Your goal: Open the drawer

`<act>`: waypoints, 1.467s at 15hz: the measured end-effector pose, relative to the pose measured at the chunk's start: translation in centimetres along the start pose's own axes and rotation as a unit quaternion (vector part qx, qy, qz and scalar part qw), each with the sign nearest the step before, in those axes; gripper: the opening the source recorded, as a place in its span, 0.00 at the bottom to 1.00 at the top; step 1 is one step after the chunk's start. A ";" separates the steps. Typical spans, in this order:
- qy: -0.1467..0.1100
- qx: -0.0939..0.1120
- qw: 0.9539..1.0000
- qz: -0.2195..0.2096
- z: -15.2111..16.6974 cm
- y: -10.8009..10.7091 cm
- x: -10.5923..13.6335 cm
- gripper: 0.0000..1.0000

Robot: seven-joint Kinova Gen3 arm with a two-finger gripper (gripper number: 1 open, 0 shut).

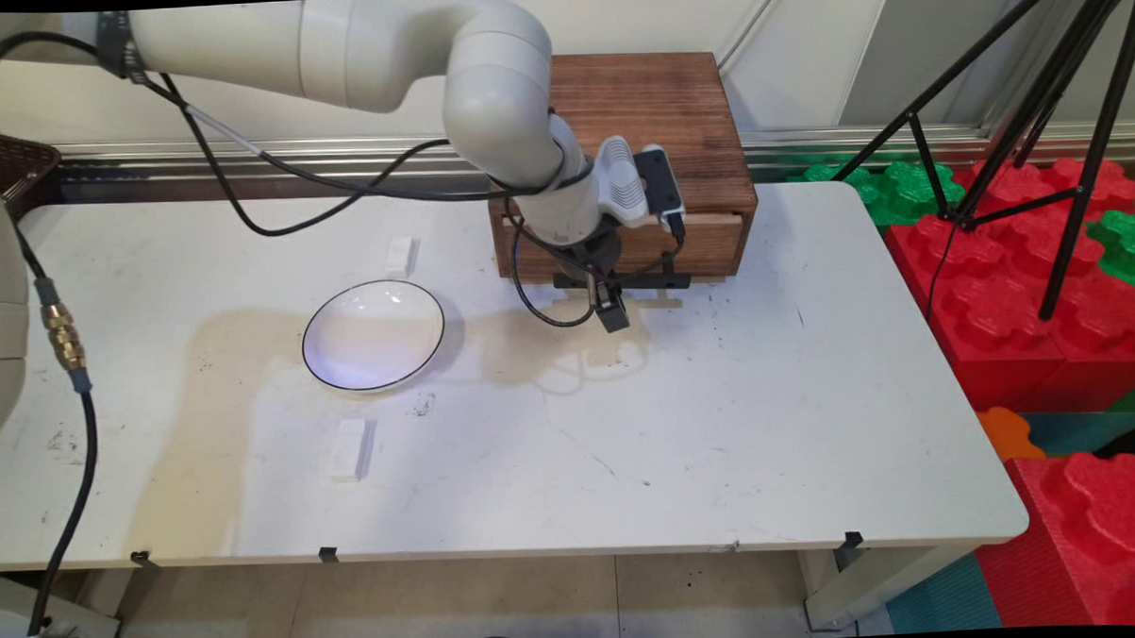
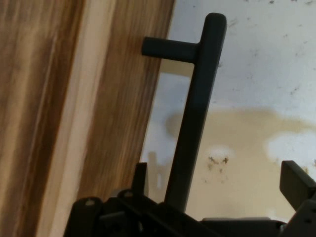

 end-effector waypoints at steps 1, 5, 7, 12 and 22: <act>-0.001 -0.001 1.000 0.001 0.2 0.0 0.1 1.00; -0.003 -0.004 1.000 0.006 1.2 0.1 0.4 1.00; -0.004 -0.006 1.000 0.006 1.7 0.1 0.6 1.00; -0.005 -0.012 1.000 -0.017 2.2 0.7 0.7 1.00; -0.007 -0.028 0.998 -0.057 1.3 3.2 0.3 1.00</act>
